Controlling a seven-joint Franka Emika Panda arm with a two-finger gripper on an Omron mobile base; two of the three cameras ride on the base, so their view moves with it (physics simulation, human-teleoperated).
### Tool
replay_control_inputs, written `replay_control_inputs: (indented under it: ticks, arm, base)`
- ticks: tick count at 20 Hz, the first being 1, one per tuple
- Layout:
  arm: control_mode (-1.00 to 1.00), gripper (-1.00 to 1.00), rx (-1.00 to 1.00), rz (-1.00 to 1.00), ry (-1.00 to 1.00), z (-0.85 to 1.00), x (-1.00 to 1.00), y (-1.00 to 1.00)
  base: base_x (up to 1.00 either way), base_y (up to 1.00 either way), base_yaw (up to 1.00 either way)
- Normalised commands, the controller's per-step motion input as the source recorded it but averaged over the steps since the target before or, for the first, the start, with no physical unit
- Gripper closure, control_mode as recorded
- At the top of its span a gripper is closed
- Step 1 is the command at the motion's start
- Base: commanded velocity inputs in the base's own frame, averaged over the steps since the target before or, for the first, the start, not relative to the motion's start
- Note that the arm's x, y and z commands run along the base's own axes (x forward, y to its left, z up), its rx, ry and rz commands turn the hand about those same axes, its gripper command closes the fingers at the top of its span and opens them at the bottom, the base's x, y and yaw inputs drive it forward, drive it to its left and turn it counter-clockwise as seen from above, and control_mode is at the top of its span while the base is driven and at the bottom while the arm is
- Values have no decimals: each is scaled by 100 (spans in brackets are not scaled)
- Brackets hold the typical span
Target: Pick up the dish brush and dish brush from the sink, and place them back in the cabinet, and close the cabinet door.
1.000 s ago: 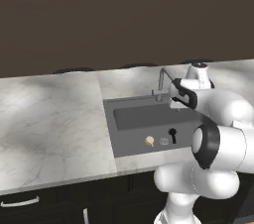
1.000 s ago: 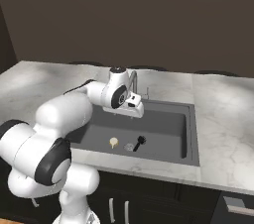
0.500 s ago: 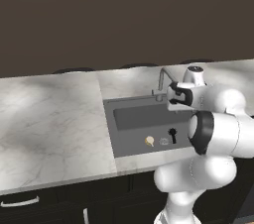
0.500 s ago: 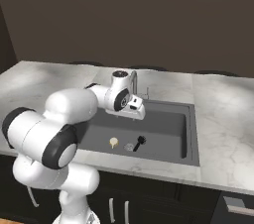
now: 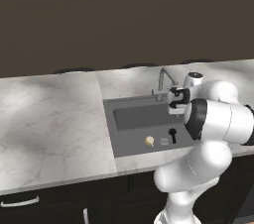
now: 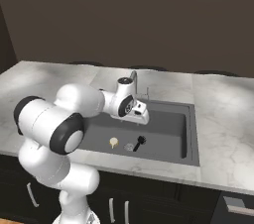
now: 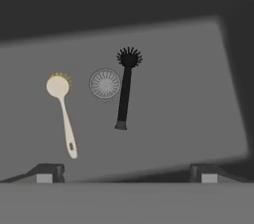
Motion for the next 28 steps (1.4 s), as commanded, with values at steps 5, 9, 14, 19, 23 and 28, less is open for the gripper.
replay_control_inputs:
  ticks: [5, 9, 14, 19, 23, 28]
  arm:
    - [-100, -100, 0, 0, 1, -30, 21, -8]
    - [-100, -100, 0, 0, 1, -28, 16, -6]
    - [-100, -100, 0, 0, 2, -27, 16, -4]
    - [-100, -100, 0, 0, 1, -24, 18, -2]
    - [-100, -100, 0, 0, 1, -21, 18, 0]
    - [-100, -100, 0, 0, 1, -20, 20, 0]
  base:
    - [0, 0, 0]
    - [0, 0, 0]
    - [0, 0, 0]
    - [0, 0, 0]
    - [0, 0, 0]
    - [0, 0, 0]
